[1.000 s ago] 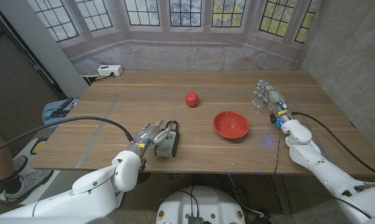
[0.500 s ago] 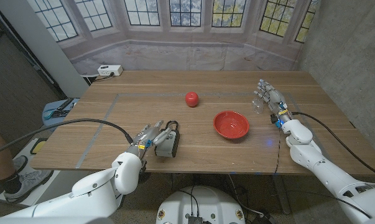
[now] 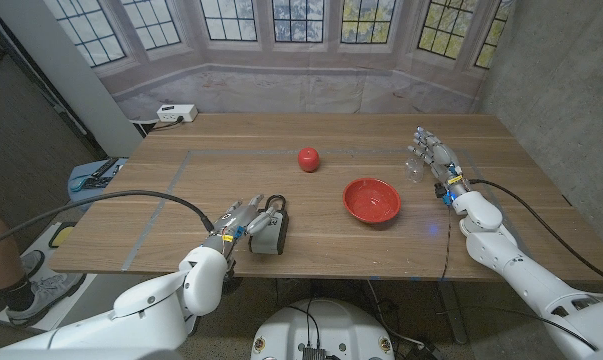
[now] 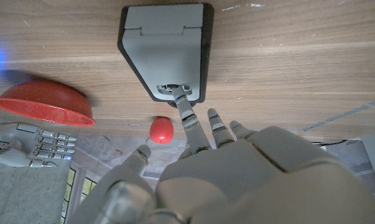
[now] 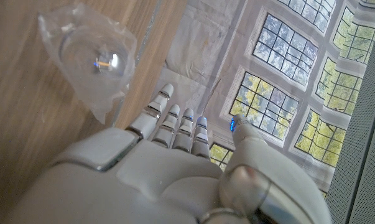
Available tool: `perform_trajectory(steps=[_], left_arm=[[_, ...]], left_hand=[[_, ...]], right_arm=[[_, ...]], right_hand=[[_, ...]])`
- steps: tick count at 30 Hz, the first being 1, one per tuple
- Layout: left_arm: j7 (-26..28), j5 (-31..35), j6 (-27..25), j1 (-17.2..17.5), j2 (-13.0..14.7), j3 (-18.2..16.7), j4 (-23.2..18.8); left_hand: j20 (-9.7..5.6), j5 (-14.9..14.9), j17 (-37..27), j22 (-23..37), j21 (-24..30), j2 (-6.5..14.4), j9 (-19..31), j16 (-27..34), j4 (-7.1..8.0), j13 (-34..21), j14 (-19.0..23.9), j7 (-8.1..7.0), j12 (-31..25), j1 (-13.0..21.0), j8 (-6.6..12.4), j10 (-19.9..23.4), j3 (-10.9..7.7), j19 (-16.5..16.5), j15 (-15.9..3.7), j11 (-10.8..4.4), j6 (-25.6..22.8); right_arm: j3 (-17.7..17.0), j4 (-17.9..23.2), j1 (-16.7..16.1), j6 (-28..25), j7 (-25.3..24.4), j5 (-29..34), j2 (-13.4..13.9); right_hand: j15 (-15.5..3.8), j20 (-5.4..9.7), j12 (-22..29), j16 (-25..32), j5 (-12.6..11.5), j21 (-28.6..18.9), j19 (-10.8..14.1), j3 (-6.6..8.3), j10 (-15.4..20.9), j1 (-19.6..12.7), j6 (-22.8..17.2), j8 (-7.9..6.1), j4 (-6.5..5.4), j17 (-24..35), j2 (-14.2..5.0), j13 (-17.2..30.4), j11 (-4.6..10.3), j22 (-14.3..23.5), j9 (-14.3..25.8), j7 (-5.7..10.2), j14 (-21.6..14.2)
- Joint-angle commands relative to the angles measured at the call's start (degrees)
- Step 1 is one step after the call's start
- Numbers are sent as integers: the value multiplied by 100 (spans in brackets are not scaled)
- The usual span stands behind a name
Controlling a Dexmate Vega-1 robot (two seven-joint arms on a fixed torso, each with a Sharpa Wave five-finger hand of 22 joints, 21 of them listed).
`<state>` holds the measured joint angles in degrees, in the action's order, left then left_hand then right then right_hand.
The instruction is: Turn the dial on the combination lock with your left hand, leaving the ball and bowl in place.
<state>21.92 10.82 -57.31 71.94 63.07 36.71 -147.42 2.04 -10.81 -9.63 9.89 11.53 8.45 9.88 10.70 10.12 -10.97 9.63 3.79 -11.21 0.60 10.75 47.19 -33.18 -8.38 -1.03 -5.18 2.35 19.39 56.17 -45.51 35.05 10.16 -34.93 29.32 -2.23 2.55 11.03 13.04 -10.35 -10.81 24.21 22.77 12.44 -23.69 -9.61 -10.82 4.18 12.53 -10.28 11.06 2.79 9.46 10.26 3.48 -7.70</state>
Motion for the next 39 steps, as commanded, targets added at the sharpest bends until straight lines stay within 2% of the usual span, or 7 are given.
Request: perform_trajectory(steps=[1,39], left_arm=[[2,261,84,-101,119,-25,-120],[-326,416,313,-240,-85,-37,114]], left_hand=[[12,-31,-2,13,-20,3,13,-1,-32,4,61,13,1,33,-6,-19,-15,19,-7,-4,-46],[10,-30,-1,11,-23,5,13,-10,-52,3,76,18,39,60,-16,-101,-39,50,2,14,-68]], right_arm=[[47,-67,68,-7,2,28,-66],[75,-199,132,-27,59,13,-101]], right_hand=[[-304,245,24,39,23,-29,46,25,3,14,15,-2,-12,19,7,9,5,30,21,3,8],[-294,230,24,42,24,-28,51,26,2,17,14,-5,-15,20,7,9,-4,30,21,0,5]])
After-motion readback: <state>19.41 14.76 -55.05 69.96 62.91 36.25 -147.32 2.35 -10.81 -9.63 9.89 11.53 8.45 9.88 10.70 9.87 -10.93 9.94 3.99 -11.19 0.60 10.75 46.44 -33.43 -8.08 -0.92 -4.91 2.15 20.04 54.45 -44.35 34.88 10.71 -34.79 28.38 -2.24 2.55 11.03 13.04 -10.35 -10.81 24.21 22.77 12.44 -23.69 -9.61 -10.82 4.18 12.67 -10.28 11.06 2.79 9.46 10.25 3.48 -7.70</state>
